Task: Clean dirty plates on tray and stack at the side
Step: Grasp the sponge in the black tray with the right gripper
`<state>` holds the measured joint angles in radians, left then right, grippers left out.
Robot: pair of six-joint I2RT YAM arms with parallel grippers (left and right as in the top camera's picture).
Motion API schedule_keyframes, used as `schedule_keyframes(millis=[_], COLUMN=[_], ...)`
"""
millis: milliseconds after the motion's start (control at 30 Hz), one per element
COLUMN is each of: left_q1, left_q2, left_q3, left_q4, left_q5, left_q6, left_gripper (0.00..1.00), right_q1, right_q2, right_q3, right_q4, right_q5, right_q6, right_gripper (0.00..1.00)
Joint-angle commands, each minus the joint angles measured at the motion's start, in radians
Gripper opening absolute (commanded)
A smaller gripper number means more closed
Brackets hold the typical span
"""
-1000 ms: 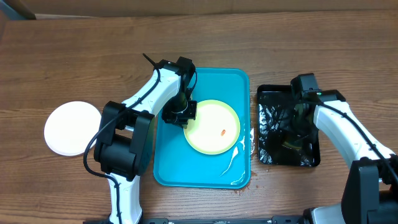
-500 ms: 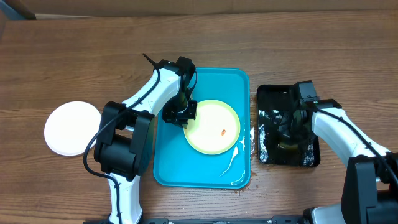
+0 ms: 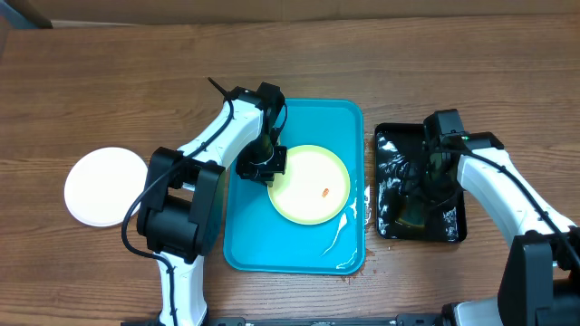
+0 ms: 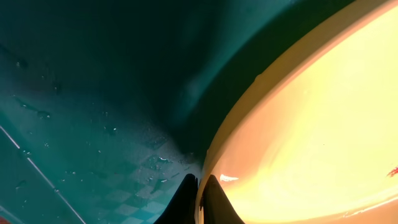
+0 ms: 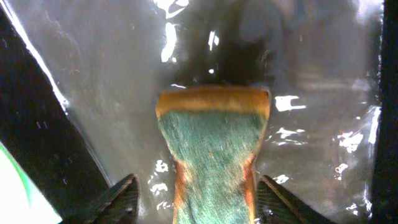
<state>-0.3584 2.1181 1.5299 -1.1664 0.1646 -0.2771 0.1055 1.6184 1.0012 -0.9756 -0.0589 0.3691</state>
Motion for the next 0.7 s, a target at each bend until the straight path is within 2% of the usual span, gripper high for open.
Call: schedule_keyframes(millis=[0,33,300,433,667], left_q1=[-0.002,-0.002,-0.002,-0.002,-0.002], left_q2=[-0.027,-0.027,-0.027,-0.027,-0.027], left_q3=[-0.01,-0.01,-0.01,-0.01,-0.01], left_q4=[0.001,0.002,0.016,0.021,0.052], left_q5=[-0.007,-0.007,-0.006,0.013,0.046], left_q6=[0.019,0.019,0.007,0.008,0.007], left_gripper=[0.05,0.06,0.06,0.05,0.05], right_q1=[0.007,0.006,0.006,0.004,0.004], right_q2=[-0.019,-0.019,-0.019,-0.019,-0.019], right_q3=[-0.058,-0.077,-0.179,-0.123,0.116], right_q4=[0.04,0.055,0.182,0.154,-0.055], right_q5=[-0.007,-0.024,-0.039,-0.031,0.014], right_q6=[0.037,0.041,0.051,0.047,0.016], right_gripper=[0.46,0.38,0.06,0.04,0.04])
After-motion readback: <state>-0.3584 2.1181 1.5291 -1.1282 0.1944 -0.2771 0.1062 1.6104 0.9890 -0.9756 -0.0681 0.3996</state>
